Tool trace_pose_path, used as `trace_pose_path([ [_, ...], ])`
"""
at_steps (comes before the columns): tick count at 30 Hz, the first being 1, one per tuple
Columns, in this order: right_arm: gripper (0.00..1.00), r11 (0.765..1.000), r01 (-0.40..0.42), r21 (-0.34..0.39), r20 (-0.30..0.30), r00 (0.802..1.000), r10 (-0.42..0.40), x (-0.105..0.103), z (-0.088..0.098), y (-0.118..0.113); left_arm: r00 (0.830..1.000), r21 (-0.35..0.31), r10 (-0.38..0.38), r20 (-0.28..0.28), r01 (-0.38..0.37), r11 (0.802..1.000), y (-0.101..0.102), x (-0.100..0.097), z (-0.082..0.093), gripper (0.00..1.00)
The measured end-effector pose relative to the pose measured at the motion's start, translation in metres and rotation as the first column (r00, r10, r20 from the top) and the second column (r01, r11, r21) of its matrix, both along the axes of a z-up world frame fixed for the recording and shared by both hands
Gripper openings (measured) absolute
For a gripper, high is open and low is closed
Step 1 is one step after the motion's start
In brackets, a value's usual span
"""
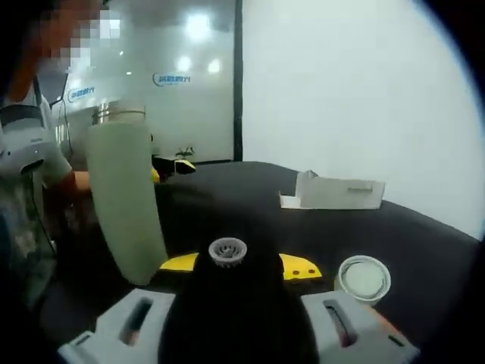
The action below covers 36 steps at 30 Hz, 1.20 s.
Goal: Assemble the cup parts correctly, then place the assembled cup into the box.
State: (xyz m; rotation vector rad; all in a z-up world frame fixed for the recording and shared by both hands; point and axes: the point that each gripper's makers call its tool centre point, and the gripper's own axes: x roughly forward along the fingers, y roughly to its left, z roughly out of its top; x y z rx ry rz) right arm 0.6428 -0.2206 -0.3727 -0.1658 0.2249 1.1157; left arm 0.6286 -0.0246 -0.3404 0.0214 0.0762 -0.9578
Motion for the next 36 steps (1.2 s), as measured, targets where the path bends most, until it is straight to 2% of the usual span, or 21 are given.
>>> trace_pose_path([
  [5,0.36,1.0,-0.027,-0.004,-0.031,0.999,0.027,0.003,-0.013,0.01,1.0,0.02,-0.023,-0.01,0.023,1.0,-0.004,0.007,-0.011,0.46],
  [7,0.36,0.999,-0.035,-0.004,-0.039,0.999,0.035,0.004,-0.017,0.014,0.999,-0.001,-0.029,-0.021,0.029,1.0,-0.004,0.008,-0.013,0.46],
  [13,0.36,0.998,-0.06,0.002,-0.041,0.997,0.06,0.004,-0.017,0.025,0.999,0.034,-0.039,-0.024,0.04,0.999,-0.004,0.007,-0.024,0.46],
  [18,0.35,0.996,-0.087,0.0,-0.046,0.995,0.087,0.005,-0.02,0.036,0.999,0.009,-0.048,-0.021,0.048,0.999,-0.005,0.005,-0.021,0.46],
  [22,0.35,0.995,-0.096,-0.016,-0.045,0.994,0.096,0.005,-0.026,0.043,0.999,0.016,-0.043,-0.017,0.044,0.999,-0.005,0.004,-0.022,0.46],
  [29,0.34,0.995,-0.1,-0.026,-0.06,0.993,0.098,0.006,-0.029,0.043,0.999,0.02,-0.049,-0.015,0.049,0.999,-0.006,0.004,-0.022,0.46],
  [31,0.26,0.995,-0.098,-0.026,-0.063,0.993,0.097,0.007,-0.029,0.044,0.999,0.021,-0.048,-0.016,0.048,0.999,-0.005,0.004,-0.022,0.46],
  [36,0.26,0.995,-0.09,-0.032,-0.056,0.995,0.088,0.009,-0.029,0.041,0.999,0.016,-0.044,-0.017,0.044,0.999,-0.005,0.005,-0.022,0.46],
])
